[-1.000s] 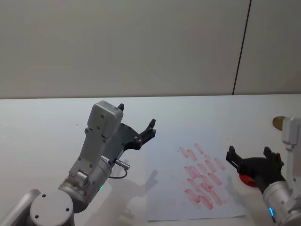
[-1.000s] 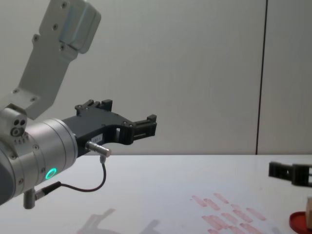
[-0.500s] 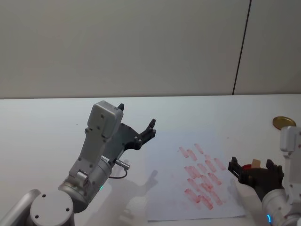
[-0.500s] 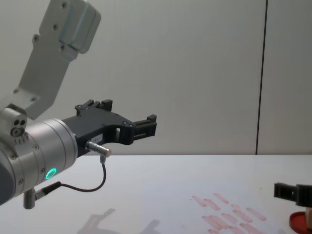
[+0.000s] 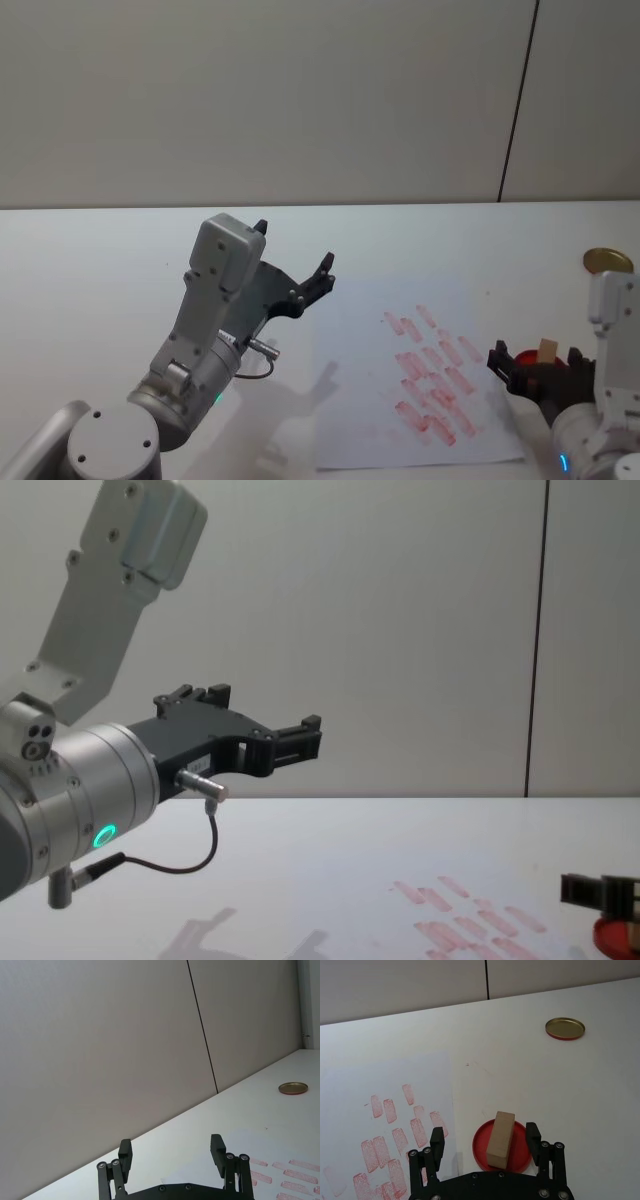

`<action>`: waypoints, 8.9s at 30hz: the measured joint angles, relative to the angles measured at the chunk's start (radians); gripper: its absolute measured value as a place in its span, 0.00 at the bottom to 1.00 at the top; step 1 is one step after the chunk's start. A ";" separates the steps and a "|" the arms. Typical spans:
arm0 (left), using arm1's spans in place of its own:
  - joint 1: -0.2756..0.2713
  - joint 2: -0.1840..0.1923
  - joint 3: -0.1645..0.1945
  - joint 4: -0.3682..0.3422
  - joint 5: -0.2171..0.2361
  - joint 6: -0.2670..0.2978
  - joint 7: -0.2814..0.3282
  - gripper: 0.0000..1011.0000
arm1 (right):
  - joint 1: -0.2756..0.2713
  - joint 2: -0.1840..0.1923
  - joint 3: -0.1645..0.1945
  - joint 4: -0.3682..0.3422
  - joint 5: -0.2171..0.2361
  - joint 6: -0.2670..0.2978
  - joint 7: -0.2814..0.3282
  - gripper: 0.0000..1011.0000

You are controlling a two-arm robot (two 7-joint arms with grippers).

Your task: Use the one hand to pick up the stamp and affix it onto the A4 paper.

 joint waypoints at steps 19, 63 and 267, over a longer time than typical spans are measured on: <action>0.000 0.000 0.000 0.000 0.000 0.000 0.000 0.98 | 0.002 -0.032 0.008 0.016 -0.032 0.036 -0.050 0.48; 0.000 0.000 0.000 0.000 0.000 0.000 0.000 0.98 | -0.004 -0.024 0.053 0.023 -0.044 0.054 -0.037 0.21; 0.000 0.000 0.000 0.000 0.000 0.000 0.000 0.98 | 0.041 0.037 0.059 0.051 -0.216 0.023 0.337 0.21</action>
